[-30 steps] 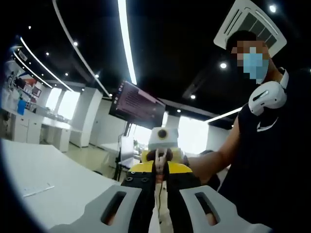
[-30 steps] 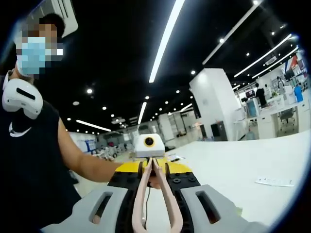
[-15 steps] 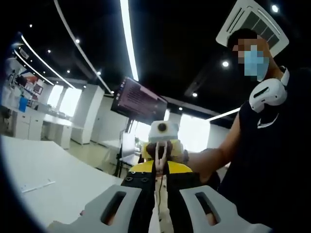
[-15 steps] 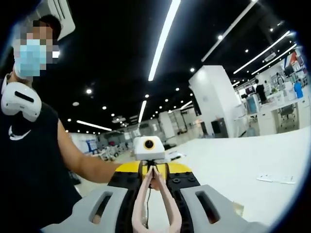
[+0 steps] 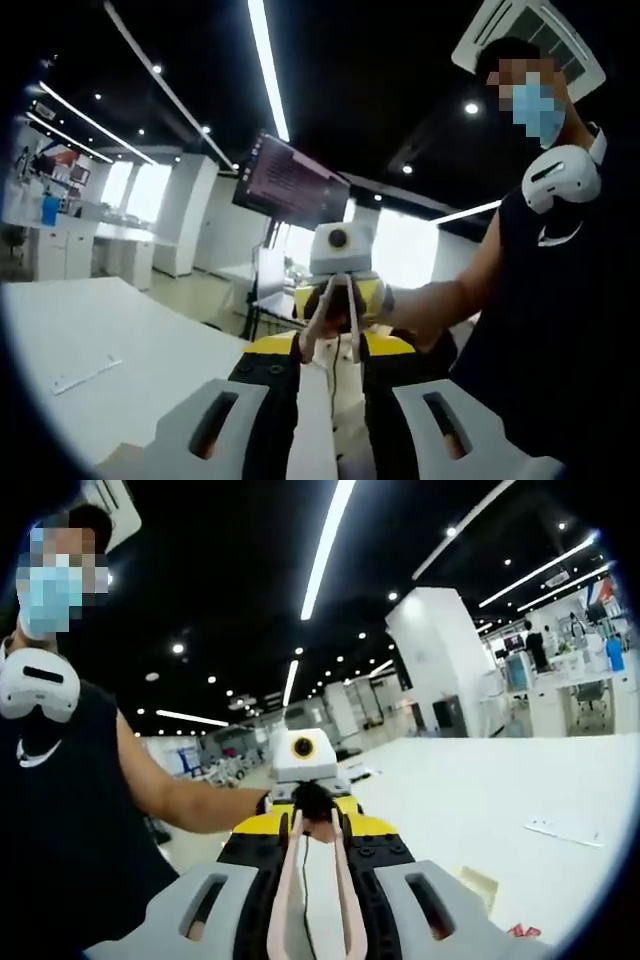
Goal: Place the target food into the container with the food tongs after gripping and lifting it, then release it inside without dropping or visibly crushing the food.
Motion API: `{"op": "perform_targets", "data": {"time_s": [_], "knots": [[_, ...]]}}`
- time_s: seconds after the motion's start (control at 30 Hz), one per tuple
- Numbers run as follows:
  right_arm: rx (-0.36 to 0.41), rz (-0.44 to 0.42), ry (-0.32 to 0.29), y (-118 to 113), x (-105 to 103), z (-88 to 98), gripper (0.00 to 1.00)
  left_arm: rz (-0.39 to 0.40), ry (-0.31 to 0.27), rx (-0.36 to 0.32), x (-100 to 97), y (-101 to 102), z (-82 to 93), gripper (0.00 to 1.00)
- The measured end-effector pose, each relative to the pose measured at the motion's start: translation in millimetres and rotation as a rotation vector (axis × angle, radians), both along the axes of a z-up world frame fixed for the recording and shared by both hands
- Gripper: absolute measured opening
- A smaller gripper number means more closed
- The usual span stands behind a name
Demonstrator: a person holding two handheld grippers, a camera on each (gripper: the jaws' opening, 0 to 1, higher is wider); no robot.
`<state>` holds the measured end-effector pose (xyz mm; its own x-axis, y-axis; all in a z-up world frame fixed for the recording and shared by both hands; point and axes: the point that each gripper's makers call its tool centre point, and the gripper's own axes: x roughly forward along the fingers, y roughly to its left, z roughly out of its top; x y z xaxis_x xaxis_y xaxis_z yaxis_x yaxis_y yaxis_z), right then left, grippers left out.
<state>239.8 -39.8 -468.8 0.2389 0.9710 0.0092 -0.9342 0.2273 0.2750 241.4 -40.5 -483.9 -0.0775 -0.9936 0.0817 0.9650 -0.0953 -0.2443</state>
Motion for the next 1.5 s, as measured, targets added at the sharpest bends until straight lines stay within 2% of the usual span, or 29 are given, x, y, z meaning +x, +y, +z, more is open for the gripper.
{"op": "perform_targets", "data": {"time_s": [0.13, 0.27, 0.43, 0.5, 0.6, 0.77, 0.87, 0.9, 1.0, 1.07, 1.1, 1.23, 1.33, 1.5], "knots": [[-0.040, 0.014, -0.015, 2, -6, -7.2, 0.21, 0.027, 0.021, -0.019, 6.8, 4, 5.0, 0.31], [-0.053, 0.013, -0.024, 3, -9, -12.8, 0.21, 0.014, -0.011, 0.050, 3.1, 3, -1.5, 0.32], [-0.067, 0.019, -0.024, 3, -9, -15.1, 0.21, -0.033, -0.032, 0.105, -5.9, 3, -7.9, 0.27], [-0.069, 0.020, -0.025, 3, -10, -15.2, 0.21, -0.046, -0.043, 0.132, -8.0, 2, -11.5, 0.28], [-0.066, 0.011, -0.028, 2, -9, -14.6, 0.21, -0.072, -0.029, 0.144, -12.5, 2, -13.1, 0.32], [-0.070, 0.023, -0.013, 3, -11, -15.7, 0.21, -0.066, -0.062, 0.212, -11.6, -2, -23.0, 0.29], [-0.080, 0.021, -0.015, 3, -10, -18.3, 0.20, -0.101, -0.069, 0.242, -19.9, -5, -27.1, 0.19], [-0.073, 0.021, -0.007, 2, -11, -17.7, 0.20, -0.085, -0.068, 0.255, -18.1, -6, -28.8, 0.19], [-0.058, 0.030, 0.000, 0, -12, -16.5, 0.19, -0.089, -0.074, 0.251, -20.9, -7, -27.4, 0.11], [-0.042, 0.034, -0.016, -1, -13, -13.5, 0.18, -0.085, -0.142, 0.224, -21.9, -8, -22.8, 0.05], [-0.031, 0.033, -0.036, -2, -13, -11.2, 0.18, -0.079, -0.146, 0.215, -22.0, -8, -20.9, 0.03], [0.036, 0.009, -0.035, -3, -8, 0.1, 0.19, -0.055, -0.154, 0.164, -16.3, -9, -14.3, 0.02], [0.053, 0.011, -0.036, -1, -8, 4.4, 0.19, -0.051, -0.128, 0.127, -16.4, -11, -9.6, 0.02], [0.021, 0.026, -0.033, 6, -10, -1.2, 0.18, -0.067, -0.123, 0.155, -20.3, -17, -12.0, 0.02]]}}
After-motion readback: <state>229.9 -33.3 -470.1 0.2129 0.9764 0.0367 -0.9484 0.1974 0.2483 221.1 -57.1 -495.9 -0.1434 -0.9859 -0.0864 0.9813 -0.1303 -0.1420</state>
